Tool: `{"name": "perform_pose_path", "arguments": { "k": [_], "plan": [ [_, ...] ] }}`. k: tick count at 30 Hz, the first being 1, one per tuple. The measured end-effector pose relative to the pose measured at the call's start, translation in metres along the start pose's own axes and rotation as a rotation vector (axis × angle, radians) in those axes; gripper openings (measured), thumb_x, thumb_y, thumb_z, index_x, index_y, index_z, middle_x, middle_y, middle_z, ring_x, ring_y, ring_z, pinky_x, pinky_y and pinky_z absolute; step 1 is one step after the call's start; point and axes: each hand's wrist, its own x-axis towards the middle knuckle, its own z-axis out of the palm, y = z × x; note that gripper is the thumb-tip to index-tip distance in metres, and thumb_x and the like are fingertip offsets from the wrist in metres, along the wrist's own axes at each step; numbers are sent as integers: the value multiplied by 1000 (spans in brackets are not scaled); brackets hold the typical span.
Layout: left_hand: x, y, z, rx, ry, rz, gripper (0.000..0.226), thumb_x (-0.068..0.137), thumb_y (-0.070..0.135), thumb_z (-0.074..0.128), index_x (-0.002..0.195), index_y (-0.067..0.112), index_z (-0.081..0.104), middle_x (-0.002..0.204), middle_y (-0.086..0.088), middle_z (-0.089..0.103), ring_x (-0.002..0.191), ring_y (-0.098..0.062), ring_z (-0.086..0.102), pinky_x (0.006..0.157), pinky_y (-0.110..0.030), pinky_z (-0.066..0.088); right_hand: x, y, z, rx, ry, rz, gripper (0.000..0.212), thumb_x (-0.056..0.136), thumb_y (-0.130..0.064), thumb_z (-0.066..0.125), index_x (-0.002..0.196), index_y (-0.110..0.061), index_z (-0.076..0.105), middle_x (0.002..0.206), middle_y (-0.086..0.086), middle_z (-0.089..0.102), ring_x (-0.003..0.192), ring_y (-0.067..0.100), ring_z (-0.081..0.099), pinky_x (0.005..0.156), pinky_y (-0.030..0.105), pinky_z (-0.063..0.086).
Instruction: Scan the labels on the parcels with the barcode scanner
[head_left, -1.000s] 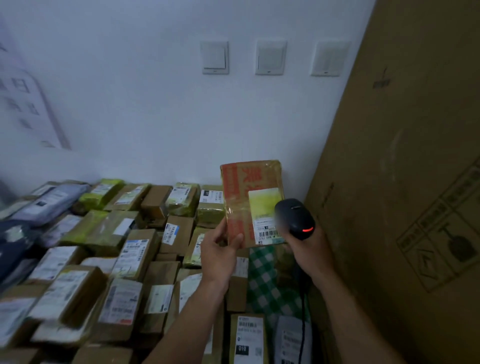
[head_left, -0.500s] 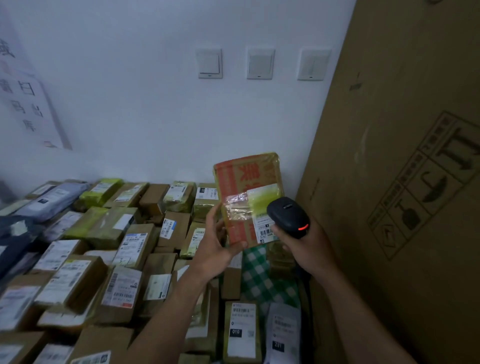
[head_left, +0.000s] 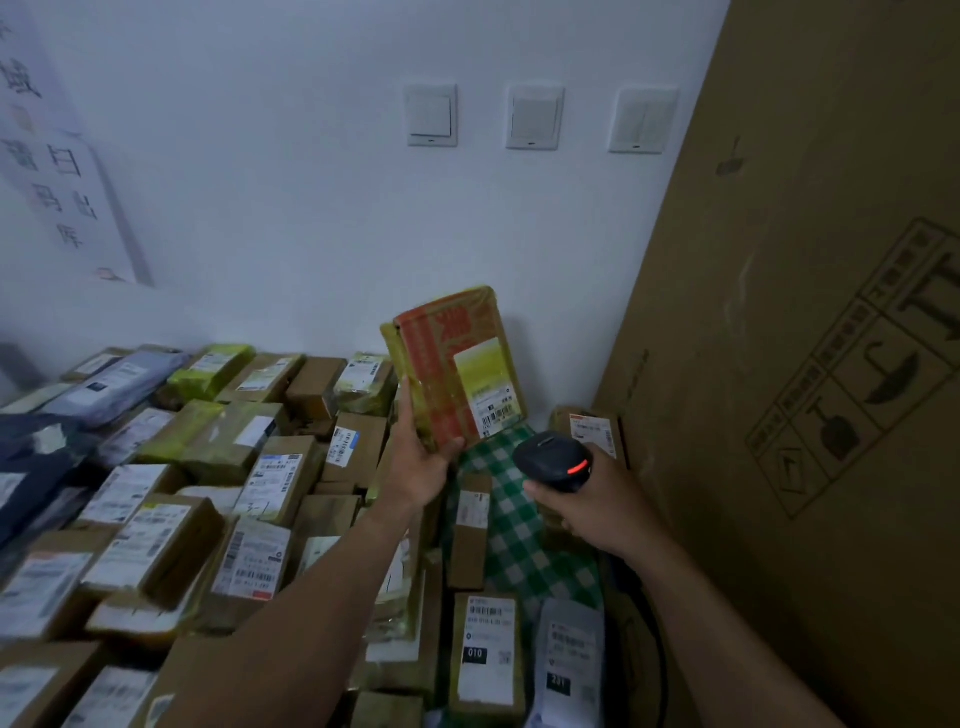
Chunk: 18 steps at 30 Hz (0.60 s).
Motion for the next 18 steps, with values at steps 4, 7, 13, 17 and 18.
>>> {"name": "perform_pose_path", "arguments": {
  "k": [4,7,13,17,18],
  "plan": [
    [6,-12,1,37,26,11,116,86,0,79,163,42,3,144,10,54,135,-11,53,107,-54,51,5,-1,7,-7,-10,8,62,75,-51,87,127,-29,60,107,-4,75,99,20,72,88,41,60],
    [10,-18,2,61,53,9,118,85,4,80,162,44,0,147,7,51,138,-15,50,107,-56,50,7,0,9,-11,-22,27,63,76,-51,88,127,-28,59,106,-1,76,96,18,71,84,36,58],
    [16,-23,1,67,23,32,109,87,2,79,162,41,9,136,22,57,129,0,55,106,-45,54,9,-4,6,-7,-53,62,66,77,-50,87,130,-29,52,108,-4,74,87,9,73,80,32,59],
    [17,-26,1,67,1,-28,114,88,-2,75,164,38,1,132,28,54,127,2,53,110,-50,49,12,-5,4,9,-46,43,55,80,-45,87,124,-29,58,94,-6,76,74,6,73,73,30,58],
    [16,-26,1,66,-3,-34,114,88,-2,75,164,38,1,132,26,54,128,-1,53,111,-50,48,12,-5,4,7,-47,38,55,79,-47,87,123,-30,60,92,-6,76,75,7,74,75,33,60]
  ]
}}
